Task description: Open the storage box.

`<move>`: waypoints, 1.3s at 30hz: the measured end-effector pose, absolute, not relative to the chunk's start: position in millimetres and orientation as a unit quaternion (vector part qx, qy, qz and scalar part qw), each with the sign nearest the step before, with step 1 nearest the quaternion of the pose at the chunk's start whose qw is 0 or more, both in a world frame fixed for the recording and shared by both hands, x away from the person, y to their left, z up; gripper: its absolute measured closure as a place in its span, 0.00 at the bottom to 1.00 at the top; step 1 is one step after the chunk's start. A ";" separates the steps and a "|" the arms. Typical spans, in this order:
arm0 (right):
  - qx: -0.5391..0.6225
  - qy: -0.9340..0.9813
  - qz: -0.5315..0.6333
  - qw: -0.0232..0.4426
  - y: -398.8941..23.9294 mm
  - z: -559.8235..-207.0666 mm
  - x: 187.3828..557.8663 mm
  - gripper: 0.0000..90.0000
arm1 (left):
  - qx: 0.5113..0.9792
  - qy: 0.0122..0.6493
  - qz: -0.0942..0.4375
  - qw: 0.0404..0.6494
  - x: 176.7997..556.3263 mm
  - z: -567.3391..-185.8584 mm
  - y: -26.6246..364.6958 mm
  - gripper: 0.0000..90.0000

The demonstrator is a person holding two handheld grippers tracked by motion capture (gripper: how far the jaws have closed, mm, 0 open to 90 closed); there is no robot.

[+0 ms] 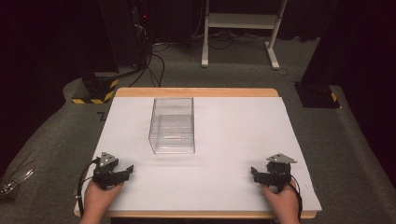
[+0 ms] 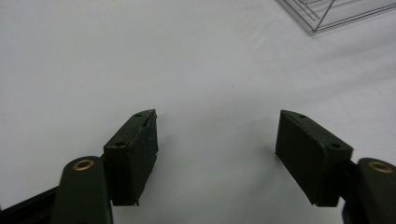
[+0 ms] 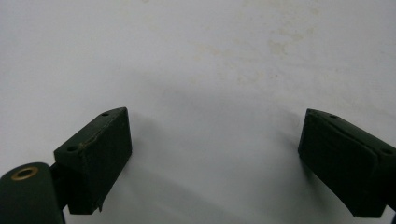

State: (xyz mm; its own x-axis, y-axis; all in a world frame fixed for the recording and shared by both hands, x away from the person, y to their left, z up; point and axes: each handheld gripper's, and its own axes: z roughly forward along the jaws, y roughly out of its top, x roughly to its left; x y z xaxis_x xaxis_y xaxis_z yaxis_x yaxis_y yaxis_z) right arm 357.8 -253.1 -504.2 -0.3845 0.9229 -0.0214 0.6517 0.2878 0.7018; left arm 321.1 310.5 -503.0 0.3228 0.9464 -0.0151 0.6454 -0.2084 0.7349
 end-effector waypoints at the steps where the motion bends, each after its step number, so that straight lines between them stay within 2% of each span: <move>1: 0.509 0.773 0.310 0.219 -253.2 -504.2 357.9 0.11 | 0.744 0.533 0.226 0.334 320.7 -502.6 310.5 0.31; 6: 0.509 0.772 0.310 0.219 -253.2 -504.1 357.9 0.11 | 0.744 0.526 0.218 0.350 318.6 -499.3 308.4 0.27; 24: 0.509 0.772 0.310 0.219 -253.2 -504.1 358.0 0.11 | 0.756 0.488 0.208 0.384 313.5 -486.7 291.1 0.26; 39: 0.509 0.773 0.310 0.219 -253.2 -504.1 358.0 0.11 | 0.760 0.454 0.198 0.422 309.0 -477.2 269.1 0.30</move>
State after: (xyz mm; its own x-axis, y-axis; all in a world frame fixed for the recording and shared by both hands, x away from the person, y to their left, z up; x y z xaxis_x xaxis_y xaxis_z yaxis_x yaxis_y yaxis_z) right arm 358.0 -253.2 -504.1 -0.3858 0.9223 -0.0220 0.6513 0.2892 0.7016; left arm 309.0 269.1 -477.2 0.5100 0.8563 -0.0822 0.5227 -0.2326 0.8202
